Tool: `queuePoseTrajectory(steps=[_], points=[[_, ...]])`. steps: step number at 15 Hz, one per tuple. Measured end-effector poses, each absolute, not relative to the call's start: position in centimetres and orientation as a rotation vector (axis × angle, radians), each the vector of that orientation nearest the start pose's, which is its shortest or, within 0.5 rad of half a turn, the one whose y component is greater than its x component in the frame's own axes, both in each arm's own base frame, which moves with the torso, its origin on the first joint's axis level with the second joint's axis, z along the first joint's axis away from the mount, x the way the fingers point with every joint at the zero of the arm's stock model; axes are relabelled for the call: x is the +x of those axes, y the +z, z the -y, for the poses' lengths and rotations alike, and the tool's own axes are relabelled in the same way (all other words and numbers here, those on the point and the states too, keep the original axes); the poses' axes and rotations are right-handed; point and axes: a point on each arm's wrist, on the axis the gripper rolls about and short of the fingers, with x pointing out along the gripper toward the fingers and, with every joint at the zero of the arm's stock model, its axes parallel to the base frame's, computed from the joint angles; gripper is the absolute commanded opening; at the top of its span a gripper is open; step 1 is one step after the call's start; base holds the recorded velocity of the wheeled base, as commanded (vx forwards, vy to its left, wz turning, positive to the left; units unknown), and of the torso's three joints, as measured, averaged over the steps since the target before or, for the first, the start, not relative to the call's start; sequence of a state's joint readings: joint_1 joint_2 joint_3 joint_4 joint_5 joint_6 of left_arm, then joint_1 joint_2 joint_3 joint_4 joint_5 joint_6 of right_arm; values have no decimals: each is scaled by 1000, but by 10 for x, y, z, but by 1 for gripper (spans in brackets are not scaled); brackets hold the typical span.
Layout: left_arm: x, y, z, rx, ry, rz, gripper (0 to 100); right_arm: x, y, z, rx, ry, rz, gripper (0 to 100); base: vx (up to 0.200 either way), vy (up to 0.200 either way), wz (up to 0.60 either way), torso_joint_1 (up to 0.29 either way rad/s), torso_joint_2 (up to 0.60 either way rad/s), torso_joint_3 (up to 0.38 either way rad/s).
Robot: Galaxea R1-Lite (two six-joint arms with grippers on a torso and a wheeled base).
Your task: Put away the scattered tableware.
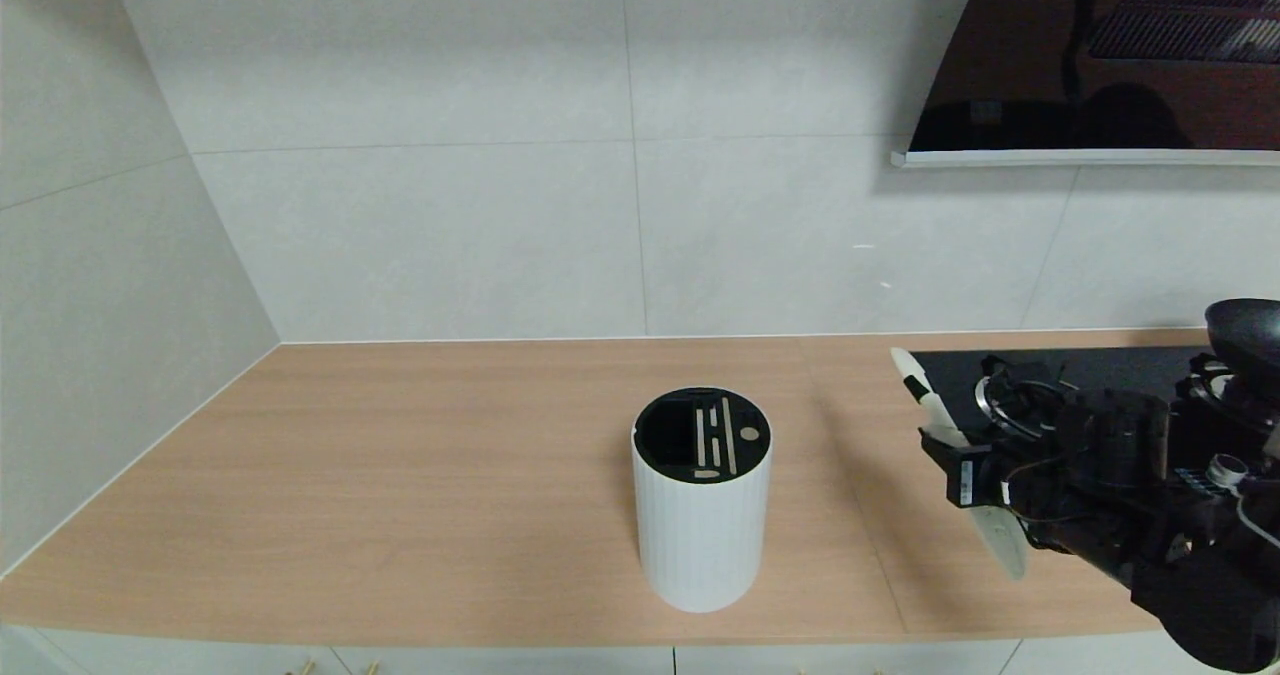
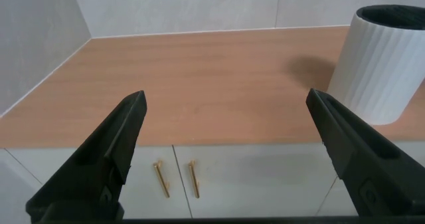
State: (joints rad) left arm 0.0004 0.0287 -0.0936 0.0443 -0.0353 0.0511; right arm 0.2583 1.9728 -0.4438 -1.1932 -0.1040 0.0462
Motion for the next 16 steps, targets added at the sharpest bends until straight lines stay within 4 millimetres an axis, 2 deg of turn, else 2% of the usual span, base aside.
queuePoseTrajectory(steps=[2, 4, 7, 10, 13, 16], points=[[-31, 136, 2, 58, -113, 51, 100, 286, 97, -87, -24, 191, -339, 0, 0, 0, 0, 0, 0, 0], [-19, 173, 4, 72, -191, 6, 100, 286, 131, -105, -29, 245, -322, 0, 0, 0, 0, 0, 0, 0], [23, 229, 7, 84, -317, -79, 100, 278, 178, -141, -10, 358, -240, 0, 0, 0, 0, 0, 0, 0], [73, 268, 23, -36, -560, -151, 100, 253, 200, -177, 3, 470, -203, 0, 0, 0, 0, 0, 0, 0], [119, 286, 58, -261, -768, -130, 100, 229, 207, -201, 9, 534, -203, 0, 0, 0, 0, 0, 0, 0], [155, 272, 86, -385, -836, -170, 100, 217, 210, -211, 65, 576, -212, 0, 0, 0, 0, 0, 0, 0]])
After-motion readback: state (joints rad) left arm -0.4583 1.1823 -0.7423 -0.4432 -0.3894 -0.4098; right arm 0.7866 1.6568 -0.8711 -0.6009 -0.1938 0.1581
